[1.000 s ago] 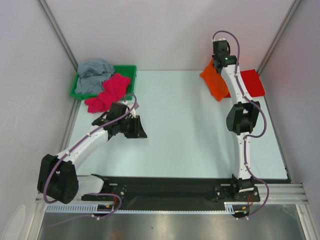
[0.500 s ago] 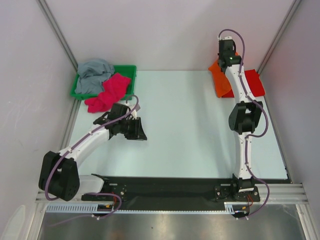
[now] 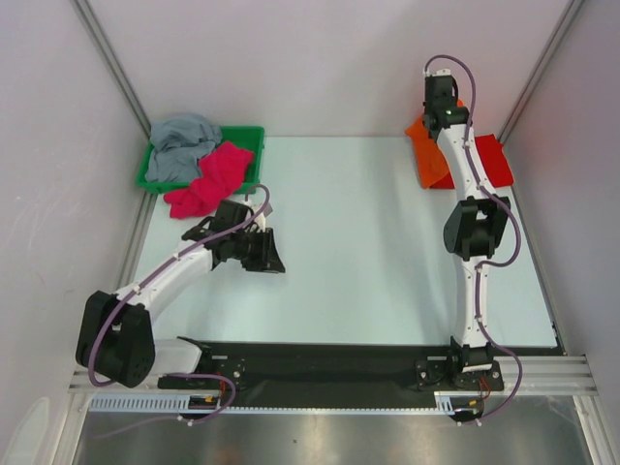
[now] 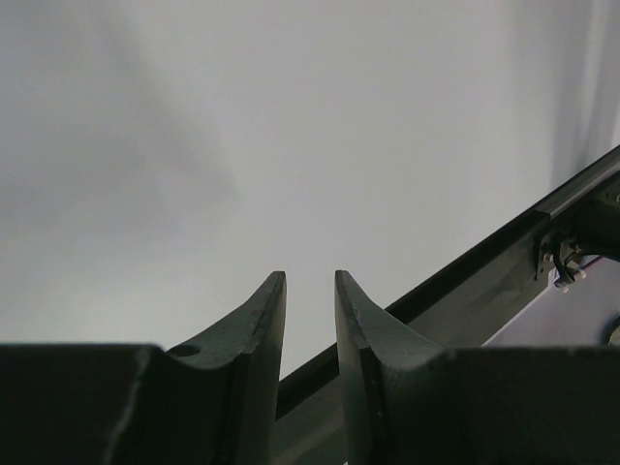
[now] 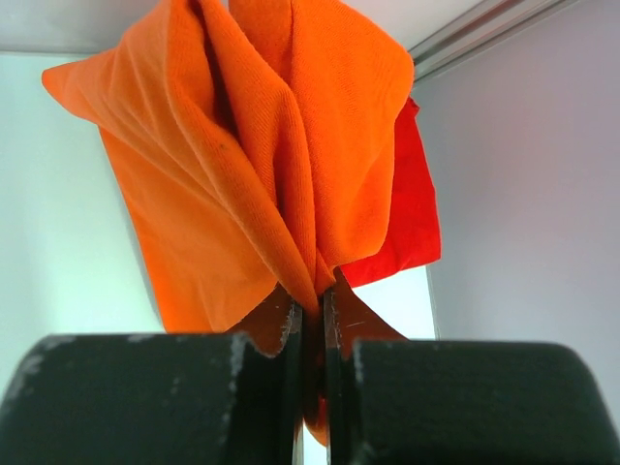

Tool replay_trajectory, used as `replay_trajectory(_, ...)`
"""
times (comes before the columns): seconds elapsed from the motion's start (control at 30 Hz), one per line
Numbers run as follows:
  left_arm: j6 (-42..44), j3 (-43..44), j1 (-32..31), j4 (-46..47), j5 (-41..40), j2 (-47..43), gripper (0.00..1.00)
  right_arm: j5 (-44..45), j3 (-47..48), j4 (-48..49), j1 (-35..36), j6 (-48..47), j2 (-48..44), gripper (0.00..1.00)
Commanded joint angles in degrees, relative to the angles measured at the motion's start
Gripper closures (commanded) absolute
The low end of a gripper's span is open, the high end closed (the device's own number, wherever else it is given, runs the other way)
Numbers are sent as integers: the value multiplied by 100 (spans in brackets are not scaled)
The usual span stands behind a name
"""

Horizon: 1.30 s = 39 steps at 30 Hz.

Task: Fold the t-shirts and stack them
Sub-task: Neatly place the folded tshirt to the corner

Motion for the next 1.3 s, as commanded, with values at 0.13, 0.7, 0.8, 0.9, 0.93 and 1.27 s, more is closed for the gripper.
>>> replay_trajectory(0.13,144,202,1,37,101,84,68,182,272,137,-29,-16,-630,100)
replay_trajectory(0.7,153,220,1,20,74,128,69,138,44,154,-116,19,-665,100)
replay_trajectory(0.8,91,194,10,20,47,137,69,155,105,181,-169,-60,-524,100)
replay_trajectory(0.9,74,202,-8,38,118,137,69,50,-35,225,-300,37,-577,100)
replay_trajectory(0.93,100,211,-8,20,83,137,69,33,-44,243,-318,19,-560,100)
replay_trajectory(1.27,74,352,-8,-24,48,269,69,-90,324,287,-442,19,29,100)
